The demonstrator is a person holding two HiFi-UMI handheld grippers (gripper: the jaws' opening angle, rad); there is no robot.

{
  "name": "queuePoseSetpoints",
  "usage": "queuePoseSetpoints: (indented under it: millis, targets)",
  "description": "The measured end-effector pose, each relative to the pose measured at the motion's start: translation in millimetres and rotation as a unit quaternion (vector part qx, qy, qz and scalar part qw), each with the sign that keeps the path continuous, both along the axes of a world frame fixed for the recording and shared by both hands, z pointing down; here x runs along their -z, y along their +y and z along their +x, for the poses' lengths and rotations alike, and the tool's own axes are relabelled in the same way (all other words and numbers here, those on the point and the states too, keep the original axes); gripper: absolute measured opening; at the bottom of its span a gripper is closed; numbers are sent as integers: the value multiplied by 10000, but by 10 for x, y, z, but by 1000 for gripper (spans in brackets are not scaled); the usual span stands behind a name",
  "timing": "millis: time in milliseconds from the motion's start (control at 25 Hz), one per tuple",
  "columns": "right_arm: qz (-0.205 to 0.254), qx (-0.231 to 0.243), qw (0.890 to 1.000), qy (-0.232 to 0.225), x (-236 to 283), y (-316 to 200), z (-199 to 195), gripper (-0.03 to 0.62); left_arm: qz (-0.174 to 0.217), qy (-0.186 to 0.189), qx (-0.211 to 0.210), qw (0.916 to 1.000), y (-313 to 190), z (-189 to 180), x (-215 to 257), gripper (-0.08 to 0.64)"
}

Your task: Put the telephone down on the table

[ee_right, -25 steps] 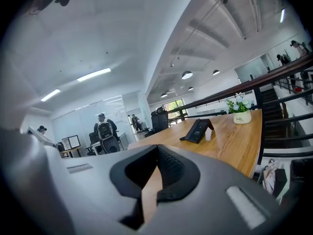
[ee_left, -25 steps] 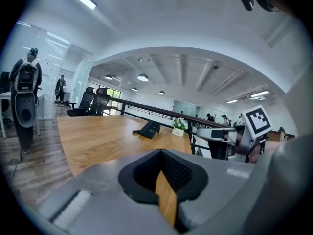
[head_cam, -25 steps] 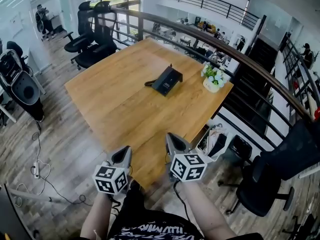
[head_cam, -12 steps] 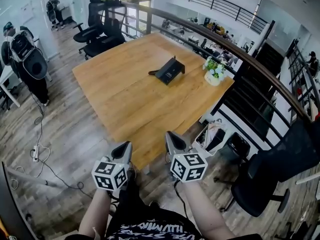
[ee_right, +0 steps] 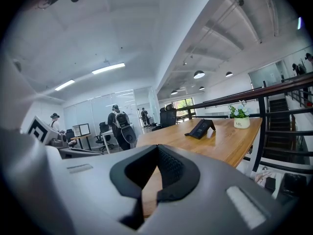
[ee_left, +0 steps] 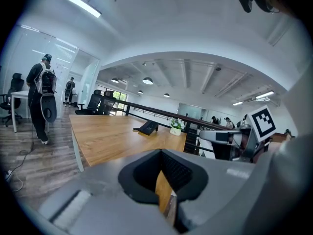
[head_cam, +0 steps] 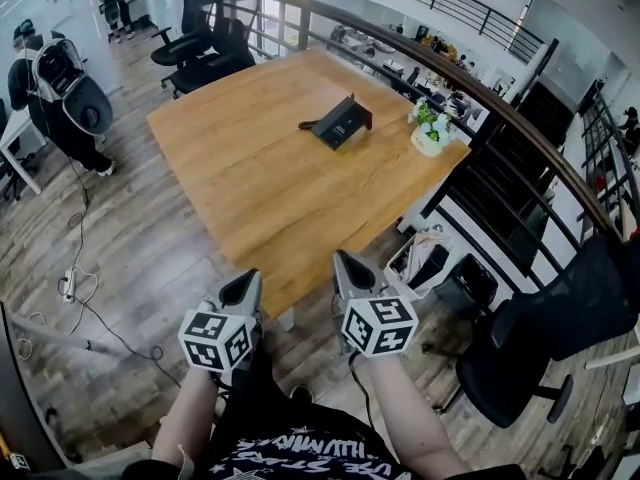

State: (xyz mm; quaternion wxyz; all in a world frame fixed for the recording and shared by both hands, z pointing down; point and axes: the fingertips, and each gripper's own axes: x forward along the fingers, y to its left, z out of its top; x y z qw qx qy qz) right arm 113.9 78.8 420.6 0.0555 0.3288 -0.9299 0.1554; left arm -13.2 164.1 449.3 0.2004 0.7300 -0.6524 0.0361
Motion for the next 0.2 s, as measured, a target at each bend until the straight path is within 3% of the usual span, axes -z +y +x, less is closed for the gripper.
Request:
queuePoseSetpoints:
  millis: [200]
  targets:
    - [33,20,10000,22,3,-11,6,-2,10,-215,65,9997,-16,-31,10,2]
